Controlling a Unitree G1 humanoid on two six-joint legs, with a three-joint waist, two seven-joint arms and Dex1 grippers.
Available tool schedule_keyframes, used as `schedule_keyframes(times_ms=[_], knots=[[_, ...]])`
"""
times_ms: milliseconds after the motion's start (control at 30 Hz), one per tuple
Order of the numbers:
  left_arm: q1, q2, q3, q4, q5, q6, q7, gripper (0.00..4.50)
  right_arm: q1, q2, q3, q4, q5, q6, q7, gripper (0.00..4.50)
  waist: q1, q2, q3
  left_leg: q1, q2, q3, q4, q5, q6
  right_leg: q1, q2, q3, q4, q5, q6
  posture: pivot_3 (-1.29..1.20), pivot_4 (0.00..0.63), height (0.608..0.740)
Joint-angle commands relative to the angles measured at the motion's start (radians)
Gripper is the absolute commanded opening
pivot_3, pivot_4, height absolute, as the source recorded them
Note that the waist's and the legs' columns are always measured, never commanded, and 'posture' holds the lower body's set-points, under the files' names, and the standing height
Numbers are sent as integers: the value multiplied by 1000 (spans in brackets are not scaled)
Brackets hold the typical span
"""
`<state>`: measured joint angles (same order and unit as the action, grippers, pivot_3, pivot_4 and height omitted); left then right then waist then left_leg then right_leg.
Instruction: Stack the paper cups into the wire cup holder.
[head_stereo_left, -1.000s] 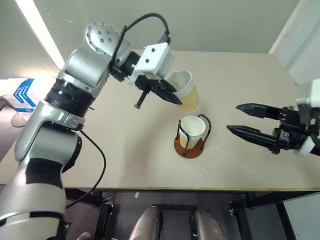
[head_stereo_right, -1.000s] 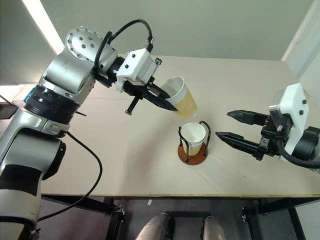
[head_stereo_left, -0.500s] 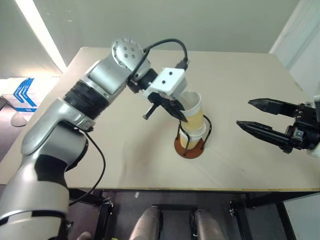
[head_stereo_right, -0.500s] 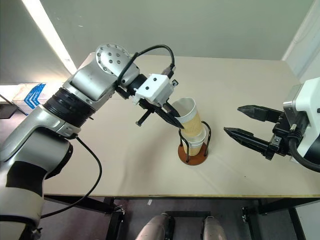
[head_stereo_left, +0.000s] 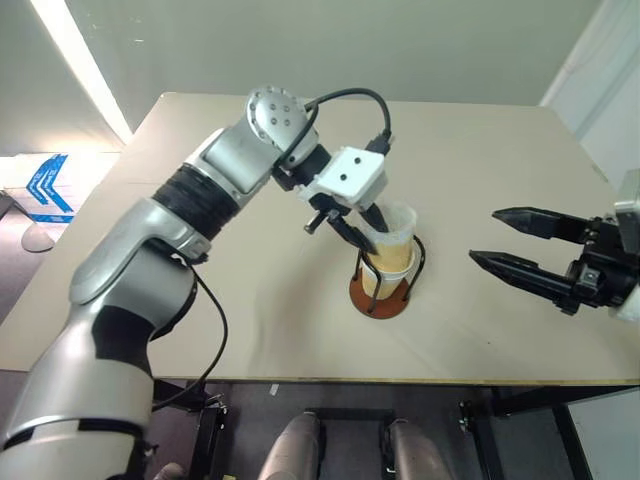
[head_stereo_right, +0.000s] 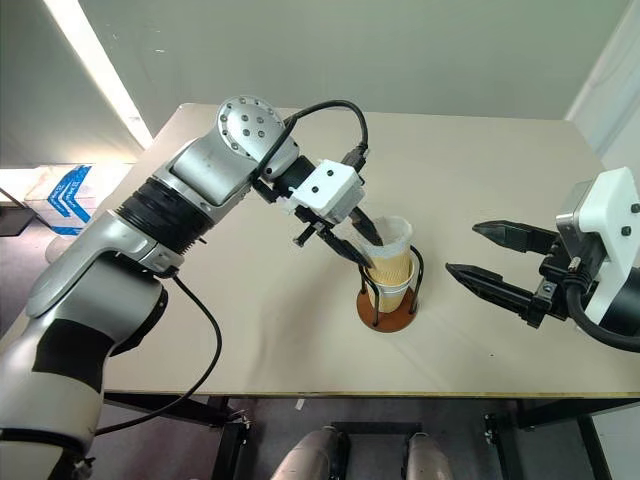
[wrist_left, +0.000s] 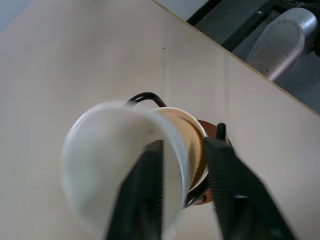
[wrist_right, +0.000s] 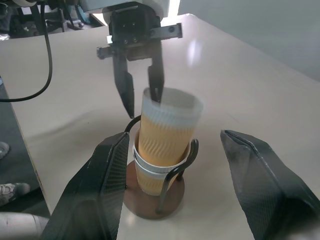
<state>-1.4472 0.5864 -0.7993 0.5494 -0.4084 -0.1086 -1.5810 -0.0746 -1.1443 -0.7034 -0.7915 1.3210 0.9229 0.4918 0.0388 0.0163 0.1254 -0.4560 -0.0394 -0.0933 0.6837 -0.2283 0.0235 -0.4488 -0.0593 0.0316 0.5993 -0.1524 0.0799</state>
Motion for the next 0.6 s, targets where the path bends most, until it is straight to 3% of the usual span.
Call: schedule_keyframes(times_ms=[33, 200, 333, 600], knots=[[-34, 5, 40, -15, -6, -2, -33, 2746, -3, -16, -35, -1, -3, -21, 13, 3070, 0, 0, 0, 0, 0, 0, 0, 0, 0, 0, 0, 0, 0, 0, 0, 0, 150, 740], [-16, -3, 99, -4, 9, 8, -33, 4458, -5, -20, -27, 7, -16, -25, 25, 3070, 0, 0, 0, 0, 0, 0, 0, 0, 0, 0, 0, 0, 0, 0, 0, 0, 150, 740], [-11, -68, 239, 49, 48, 54, 52, 4458, -6, -21, -26, 12, -22, -26, 33, 3070, 2, 0, 0, 0, 0, 0, 0, 0, 0, 1, 0, 0, -1, 0, 0, 0, 150, 740], [-96, -211, 487, 121, 176, 134, 510, 4458, -61, -54, 40, 67, -43, -41, 91, 3070, 2, 0, 0, 1, 0, 1, 0, 0, 0, 1, 0, 0, -2, 1, 2, 0, 150, 740]])
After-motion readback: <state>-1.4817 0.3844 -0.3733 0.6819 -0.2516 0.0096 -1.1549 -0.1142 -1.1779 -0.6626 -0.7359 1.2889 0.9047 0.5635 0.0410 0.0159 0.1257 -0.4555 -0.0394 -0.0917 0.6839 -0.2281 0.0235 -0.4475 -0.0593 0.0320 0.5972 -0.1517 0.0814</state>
